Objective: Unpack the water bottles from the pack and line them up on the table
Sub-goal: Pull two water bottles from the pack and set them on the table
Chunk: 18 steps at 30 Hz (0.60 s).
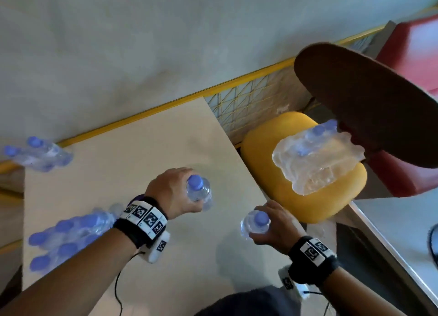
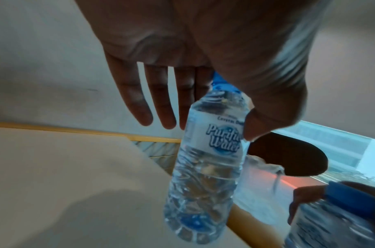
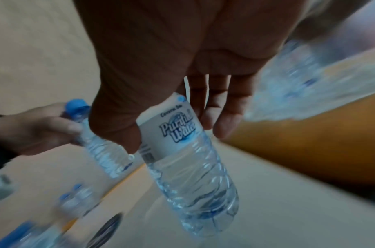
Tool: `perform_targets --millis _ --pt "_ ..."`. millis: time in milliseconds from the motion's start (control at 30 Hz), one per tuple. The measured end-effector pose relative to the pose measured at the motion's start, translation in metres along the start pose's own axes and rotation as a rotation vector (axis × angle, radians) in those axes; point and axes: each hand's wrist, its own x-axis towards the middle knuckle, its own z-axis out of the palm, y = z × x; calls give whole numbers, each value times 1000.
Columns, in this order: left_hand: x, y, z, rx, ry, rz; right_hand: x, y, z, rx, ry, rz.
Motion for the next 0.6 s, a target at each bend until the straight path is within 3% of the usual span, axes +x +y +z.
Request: perform_targets --millis 267,600 --pt "-53 -139 -36 47 38 -184 37 -157 101 43 -160 -229" --pt "-54 -208 -22 70 -77 -191 74 -257 185 -18 -229 -194"
